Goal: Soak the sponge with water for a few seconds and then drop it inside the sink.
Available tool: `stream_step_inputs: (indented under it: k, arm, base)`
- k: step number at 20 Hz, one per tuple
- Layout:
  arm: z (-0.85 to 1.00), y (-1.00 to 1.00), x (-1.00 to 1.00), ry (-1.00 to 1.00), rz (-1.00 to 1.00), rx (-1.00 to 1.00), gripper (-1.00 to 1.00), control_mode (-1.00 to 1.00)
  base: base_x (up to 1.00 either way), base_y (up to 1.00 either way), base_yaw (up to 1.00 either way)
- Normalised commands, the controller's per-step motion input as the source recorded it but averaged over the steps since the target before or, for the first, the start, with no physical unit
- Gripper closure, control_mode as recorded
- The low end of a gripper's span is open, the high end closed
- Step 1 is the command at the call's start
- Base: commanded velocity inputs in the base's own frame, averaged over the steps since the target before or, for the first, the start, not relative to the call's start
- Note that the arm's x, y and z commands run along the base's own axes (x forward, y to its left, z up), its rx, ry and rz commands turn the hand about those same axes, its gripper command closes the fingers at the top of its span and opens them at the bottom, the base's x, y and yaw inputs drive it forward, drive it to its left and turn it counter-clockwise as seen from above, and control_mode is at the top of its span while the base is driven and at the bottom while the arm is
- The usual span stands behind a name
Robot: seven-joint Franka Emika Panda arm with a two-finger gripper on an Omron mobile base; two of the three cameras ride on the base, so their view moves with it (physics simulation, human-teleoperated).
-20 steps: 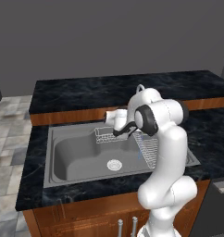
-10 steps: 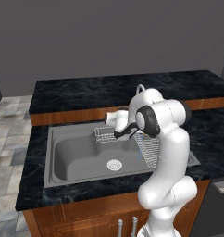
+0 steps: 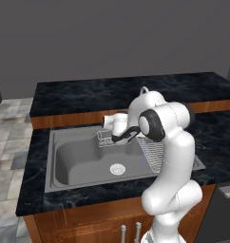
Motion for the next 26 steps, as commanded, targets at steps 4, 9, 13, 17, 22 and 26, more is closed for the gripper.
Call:
stream_step_inputs:
  k: [4, 9, 13, 17, 22, 26]
  arm:
    - [0.09, 0.60, 0.00, -0.02, -0.02, 0.00, 1.00, -1.00]
    - [0.41, 0.31, 0.00, 0.00, -0.04, 0.01, 1.00, -1.00]
    - [0.34, 0.31, 0.00, 0.00, -0.02, 0.07, 1.00, -1.00]
    - [0.14, 0.34, -0.01, 0.00, 0.00, 0.09, 1.00, -1.00]
    - [0.02, 0.48, -0.02, -0.01, 0.00, 0.10, 1.00, -1.00]
    - [0.01, 0.53, -0.03, -0.01, 0.00, 0.12, 1.00, -1.00]
  base:
    - [0.00, 0.00, 0.00]
    - [0.00, 0.00, 0.00]
    - [0.00, 0.00, 0.00]
    - [0.00, 0.00, 0.00]
    - [0.00, 0.00, 0.00]
    - [0.00, 0.00, 0.00]
